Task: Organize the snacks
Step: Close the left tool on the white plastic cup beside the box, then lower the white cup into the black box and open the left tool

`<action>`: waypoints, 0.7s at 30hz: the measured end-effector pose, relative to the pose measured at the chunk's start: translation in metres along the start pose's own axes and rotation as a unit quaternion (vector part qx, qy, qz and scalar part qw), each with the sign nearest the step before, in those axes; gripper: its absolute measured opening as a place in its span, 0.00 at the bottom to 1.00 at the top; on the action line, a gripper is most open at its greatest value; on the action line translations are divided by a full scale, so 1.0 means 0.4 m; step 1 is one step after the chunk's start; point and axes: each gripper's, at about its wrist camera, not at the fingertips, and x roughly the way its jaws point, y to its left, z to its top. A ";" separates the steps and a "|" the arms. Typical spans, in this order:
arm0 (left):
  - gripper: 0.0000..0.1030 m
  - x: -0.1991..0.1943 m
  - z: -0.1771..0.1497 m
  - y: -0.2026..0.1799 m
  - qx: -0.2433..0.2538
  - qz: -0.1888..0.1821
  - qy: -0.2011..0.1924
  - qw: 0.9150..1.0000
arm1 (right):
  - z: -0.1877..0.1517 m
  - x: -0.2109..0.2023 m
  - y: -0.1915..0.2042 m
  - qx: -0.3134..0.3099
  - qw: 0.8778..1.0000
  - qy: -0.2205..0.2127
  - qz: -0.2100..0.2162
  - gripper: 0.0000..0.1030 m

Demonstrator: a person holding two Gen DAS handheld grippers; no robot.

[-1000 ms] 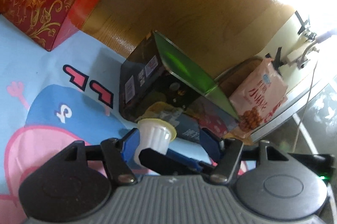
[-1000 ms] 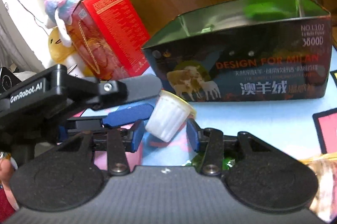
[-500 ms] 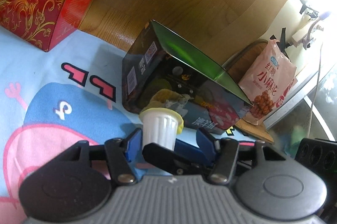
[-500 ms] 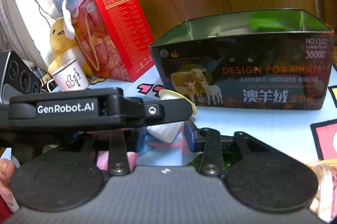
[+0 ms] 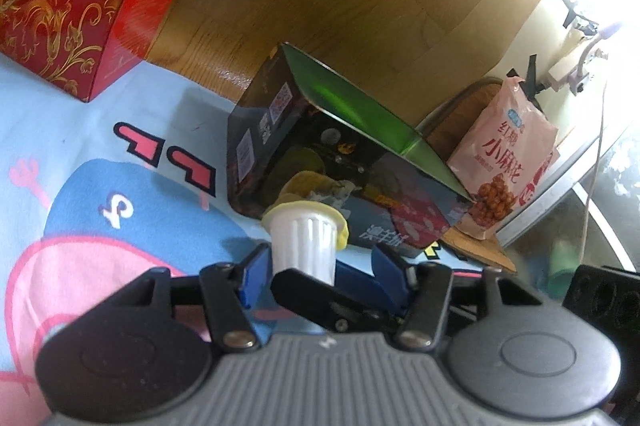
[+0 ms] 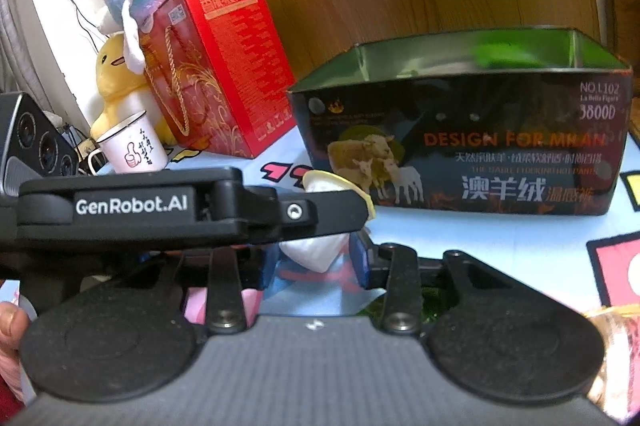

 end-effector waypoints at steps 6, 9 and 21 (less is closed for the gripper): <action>0.53 -0.050 0.003 -0.035 0.003 -0.018 -0.025 1.000 | -0.009 -0.052 0.040 -0.044 0.998 -0.053 -0.006 0.39; 0.53 -0.075 0.022 -0.081 0.019 -0.024 -0.047 0.998 | 0.004 -0.092 0.058 -0.067 0.994 -0.092 -0.009 0.38; 0.55 0.114 0.193 -0.200 0.049 0.009 -0.020 0.999 | 0.198 -0.072 -0.077 -0.049 0.991 -0.106 -0.058 0.41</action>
